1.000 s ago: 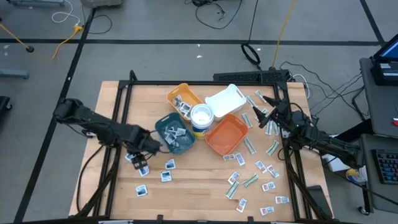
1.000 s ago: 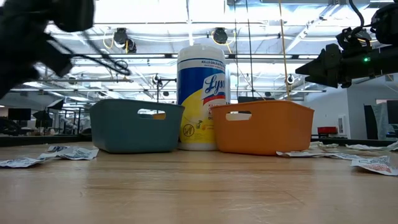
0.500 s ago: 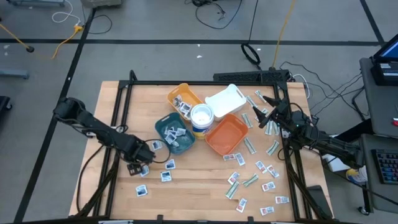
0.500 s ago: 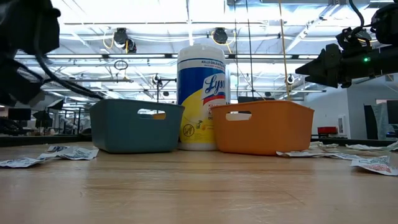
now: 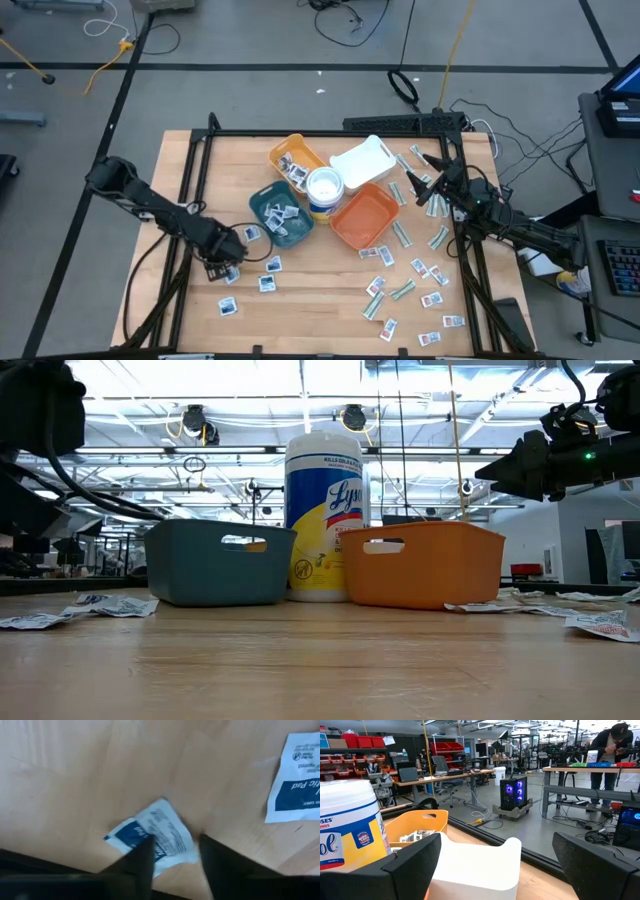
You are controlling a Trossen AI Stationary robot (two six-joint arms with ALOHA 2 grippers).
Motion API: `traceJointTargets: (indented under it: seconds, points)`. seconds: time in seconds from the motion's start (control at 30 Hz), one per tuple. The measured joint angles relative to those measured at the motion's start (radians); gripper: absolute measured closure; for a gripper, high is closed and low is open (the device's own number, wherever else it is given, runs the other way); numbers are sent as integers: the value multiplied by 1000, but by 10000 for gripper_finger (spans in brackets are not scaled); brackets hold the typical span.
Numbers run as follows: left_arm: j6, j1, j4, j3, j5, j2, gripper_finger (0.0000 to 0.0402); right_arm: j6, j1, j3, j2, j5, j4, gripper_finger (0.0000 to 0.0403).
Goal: Pick & Place First Aid Supplies
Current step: Put the blue pad into the blue bin
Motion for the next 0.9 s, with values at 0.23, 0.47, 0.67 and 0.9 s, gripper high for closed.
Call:
traceJointTargets:
  seconds: [0.23, 0.47, 0.67, 0.9]
  points:
    - [-55, -7, 8, -1, 7, 1, 390, 0, 0, 0, 0, 0, 0, 26]
    - [-80, 6, -72, 58, -7, -26, 397, 0, 0, 0, 0, 0, 0, 26]
    - [-69, 34, -131, 169, -32, -89, 399, 0, 0, 0, 0, 0, 0, 26]
    - [-62, 67, -170, 297, -85, -132, 400, 0, 0, 0, 0, 0, 0, 26]
